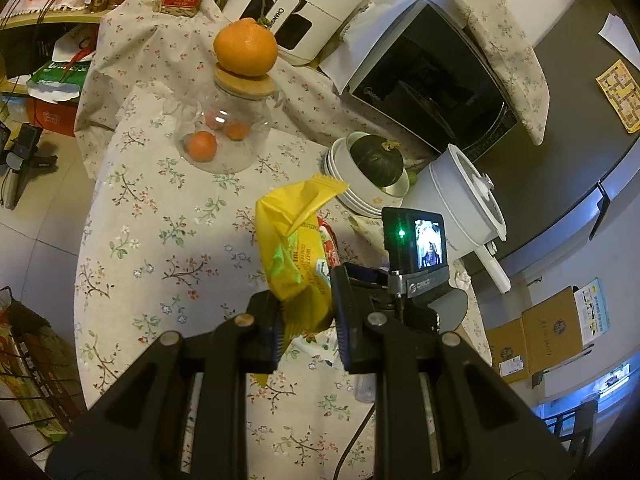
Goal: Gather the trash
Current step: 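Grasp the red noodle bag with the right tool while the left tool holds the yellow bag, then carry both bags over the white bin and open both tools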
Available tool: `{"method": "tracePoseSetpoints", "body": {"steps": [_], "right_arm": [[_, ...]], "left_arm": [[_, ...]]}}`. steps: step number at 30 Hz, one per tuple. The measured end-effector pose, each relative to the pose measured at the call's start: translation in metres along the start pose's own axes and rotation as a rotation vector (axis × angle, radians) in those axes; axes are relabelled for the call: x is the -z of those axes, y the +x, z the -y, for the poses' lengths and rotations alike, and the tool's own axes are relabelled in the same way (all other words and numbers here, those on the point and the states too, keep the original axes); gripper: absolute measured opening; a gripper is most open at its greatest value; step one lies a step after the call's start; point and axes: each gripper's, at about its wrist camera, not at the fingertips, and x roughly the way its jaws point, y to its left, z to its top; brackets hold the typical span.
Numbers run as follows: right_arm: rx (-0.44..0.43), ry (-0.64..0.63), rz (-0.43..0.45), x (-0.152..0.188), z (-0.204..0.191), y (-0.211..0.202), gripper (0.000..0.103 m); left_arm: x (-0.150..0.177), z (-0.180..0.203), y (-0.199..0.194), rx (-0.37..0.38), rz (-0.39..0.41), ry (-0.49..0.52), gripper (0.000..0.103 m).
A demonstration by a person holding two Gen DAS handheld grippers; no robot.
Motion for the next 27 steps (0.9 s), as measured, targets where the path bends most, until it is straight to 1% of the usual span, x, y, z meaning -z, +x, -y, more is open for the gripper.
{"method": "tracePoseSetpoints", "body": {"steps": [6, 10, 13, 18, 23, 27], "right_arm": [[-0.025, 0.006, 0.082, 0.008, 0.000, -0.035, 0.035], [-0.034, 0.013, 0.127, 0.010, 0.006, -0.061, 0.034], [-0.022, 0.016, 0.151, 0.021, 0.014, -0.087, 0.034], [0.005, 0.042, 0.176, 0.044, 0.033, -0.117, 0.034], [0.043, 0.072, 0.195, 0.079, 0.055, -0.146, 0.034], [0.058, 0.106, 0.209, 0.105, 0.071, -0.163, 0.034]], "left_arm": [[0.002, 0.005, 0.002, -0.004, -0.005, 0.018, 0.023], [0.005, 0.012, 0.003, -0.005, -0.011, 0.038, 0.023], [0.009, 0.020, 0.006, -0.006, -0.020, 0.066, 0.023], [0.020, 0.041, 0.008, 0.003, -0.034, 0.131, 0.023], [0.035, 0.065, 0.011, 0.020, -0.054, 0.204, 0.023], [0.050, 0.084, 0.018, 0.052, -0.089, 0.249, 0.023]]}}
